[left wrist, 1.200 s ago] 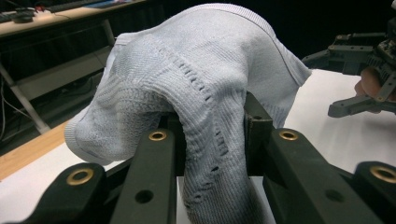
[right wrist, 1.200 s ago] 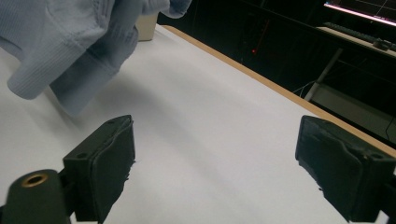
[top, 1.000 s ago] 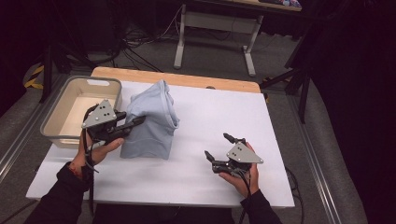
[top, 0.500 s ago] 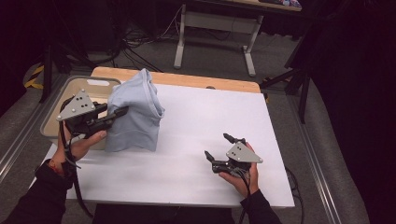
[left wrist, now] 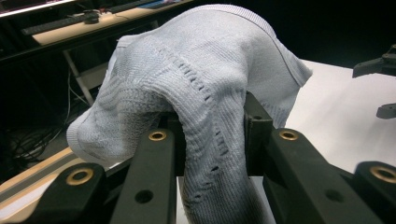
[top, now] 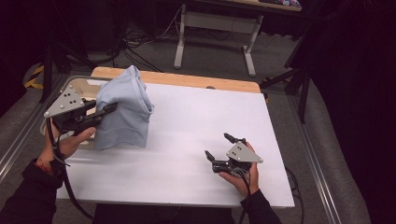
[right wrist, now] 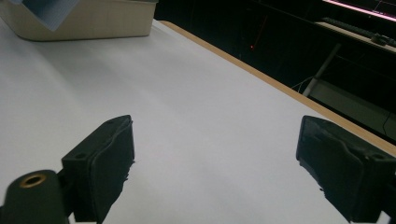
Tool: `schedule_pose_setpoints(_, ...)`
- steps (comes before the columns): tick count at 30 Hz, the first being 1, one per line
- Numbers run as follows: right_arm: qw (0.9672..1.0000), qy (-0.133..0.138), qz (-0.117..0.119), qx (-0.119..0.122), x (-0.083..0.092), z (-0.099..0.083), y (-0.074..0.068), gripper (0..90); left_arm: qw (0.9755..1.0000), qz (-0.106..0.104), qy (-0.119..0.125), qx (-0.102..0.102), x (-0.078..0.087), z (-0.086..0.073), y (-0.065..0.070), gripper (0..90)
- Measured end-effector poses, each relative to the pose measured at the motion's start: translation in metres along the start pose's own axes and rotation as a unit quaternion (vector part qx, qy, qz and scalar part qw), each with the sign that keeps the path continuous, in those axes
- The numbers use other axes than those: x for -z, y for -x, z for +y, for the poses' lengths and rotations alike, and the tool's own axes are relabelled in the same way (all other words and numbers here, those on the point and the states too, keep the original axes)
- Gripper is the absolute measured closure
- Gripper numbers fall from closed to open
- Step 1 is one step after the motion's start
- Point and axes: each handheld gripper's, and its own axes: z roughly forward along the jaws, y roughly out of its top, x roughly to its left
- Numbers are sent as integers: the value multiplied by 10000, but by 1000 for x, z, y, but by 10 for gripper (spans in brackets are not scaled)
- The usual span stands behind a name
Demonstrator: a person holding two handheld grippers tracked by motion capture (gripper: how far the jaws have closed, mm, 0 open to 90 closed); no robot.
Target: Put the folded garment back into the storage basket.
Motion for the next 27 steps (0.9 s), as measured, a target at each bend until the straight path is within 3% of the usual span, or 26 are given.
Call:
schedule_pose_setpoints(6, 10000, -12, 3, 22, 0, 0, -1, 120, 10000, 56, -42, 26, 3, -3, -4, 717)
schedule_pose_setpoints(15, 10000, 36, 76, -38, -4, 5, -3, 124, 9998, -36, -171, -47, -1, -11, 1, 717)
schedule_pose_setpoints(17, 9997, 89, 166, -156, -7, 9, -3, 127, 9997, -28, -225, -95, -2, -12, 2, 717)
schedule_pose_setpoints(19, 9996, 129, 203, -151, -11, 15, -4, 132, 9997, -53, -236, -94, -1, -12, 3, 717)
schedule_pose_setpoints(24, 9971, 355, 555, -393, -26, 40, -10, 147, 9992, -159, -337, -167, -5, -14, 9, 717)
schedule_pose_setpoints(27, 9958, 484, 736, -237, -40, 61, -20, 148, 9988, -209, -387, -210, -9, -14, 12, 717)
